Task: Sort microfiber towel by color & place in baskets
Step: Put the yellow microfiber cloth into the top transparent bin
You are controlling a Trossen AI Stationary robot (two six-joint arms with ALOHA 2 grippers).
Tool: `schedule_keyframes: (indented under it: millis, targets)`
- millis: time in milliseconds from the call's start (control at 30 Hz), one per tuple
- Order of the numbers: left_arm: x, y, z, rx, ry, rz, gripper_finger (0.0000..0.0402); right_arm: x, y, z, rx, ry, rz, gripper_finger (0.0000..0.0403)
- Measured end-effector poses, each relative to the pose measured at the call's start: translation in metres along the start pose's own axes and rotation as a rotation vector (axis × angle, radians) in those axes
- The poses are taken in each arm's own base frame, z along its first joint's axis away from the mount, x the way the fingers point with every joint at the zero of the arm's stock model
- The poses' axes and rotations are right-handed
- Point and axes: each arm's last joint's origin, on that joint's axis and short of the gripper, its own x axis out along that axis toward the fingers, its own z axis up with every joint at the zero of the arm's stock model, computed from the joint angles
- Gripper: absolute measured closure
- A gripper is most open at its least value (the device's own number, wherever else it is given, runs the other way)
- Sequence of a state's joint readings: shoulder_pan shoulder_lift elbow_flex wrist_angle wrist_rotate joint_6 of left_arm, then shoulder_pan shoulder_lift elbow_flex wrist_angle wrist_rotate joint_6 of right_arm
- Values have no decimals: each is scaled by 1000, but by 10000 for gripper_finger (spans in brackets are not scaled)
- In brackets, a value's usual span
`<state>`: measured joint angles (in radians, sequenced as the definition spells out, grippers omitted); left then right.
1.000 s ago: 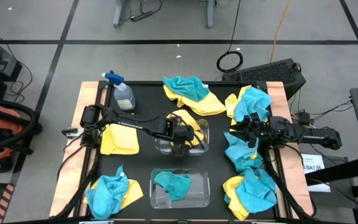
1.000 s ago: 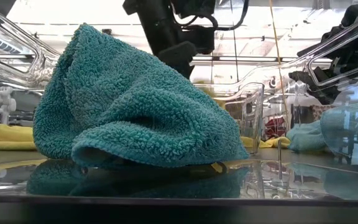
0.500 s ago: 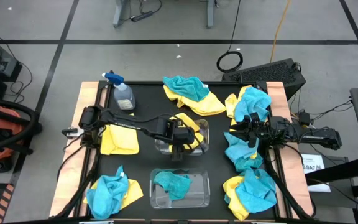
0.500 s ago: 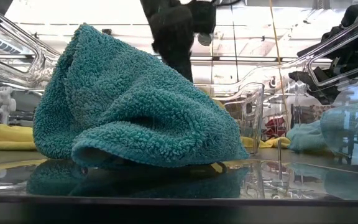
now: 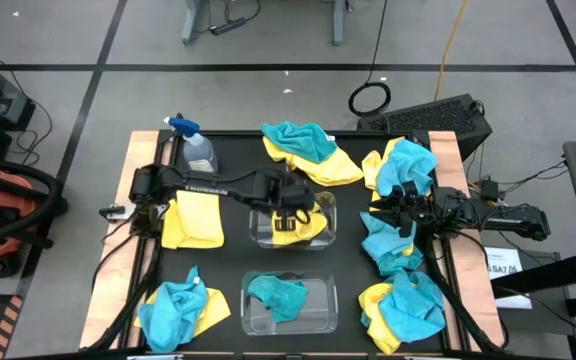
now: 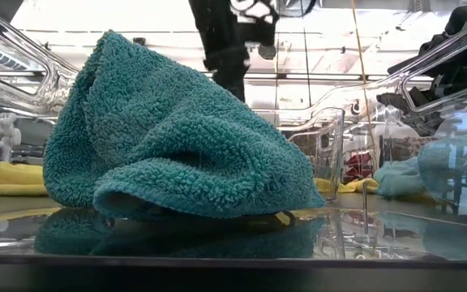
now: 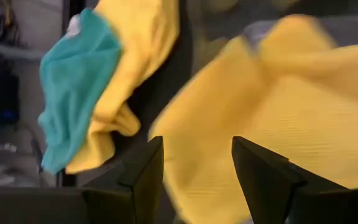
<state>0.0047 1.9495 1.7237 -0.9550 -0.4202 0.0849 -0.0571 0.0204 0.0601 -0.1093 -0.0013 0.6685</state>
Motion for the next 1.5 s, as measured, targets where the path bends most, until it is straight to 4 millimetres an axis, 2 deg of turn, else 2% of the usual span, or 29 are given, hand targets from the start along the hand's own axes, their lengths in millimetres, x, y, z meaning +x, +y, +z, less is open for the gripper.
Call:
schedule_keyframes:
  millis: [200,333,567,667,767,1033,1500]
  targets:
    - [13,29,-3,-82,3,-76,205,0,0,0,0,0,0,188]
    - [20,44,-6,-128,-1,-217,205,0,0,0,0,0,0,188]
    - [27,53,-12,-162,39,-265,205,0,0,0,0,0,0,188]
    - [30,51,-15,-151,67,-285,218,0,0,0,0,0,0,188]
    - [36,44,-18,-135,93,-314,250,0,0,0,0,0,0,188]
    - [31,29,-12,-105,44,-316,386,0,0,0,0,0,0,188]
    - [-1,-16,2,-3,-20,-239,396,0,0,0,0,0,0,188]
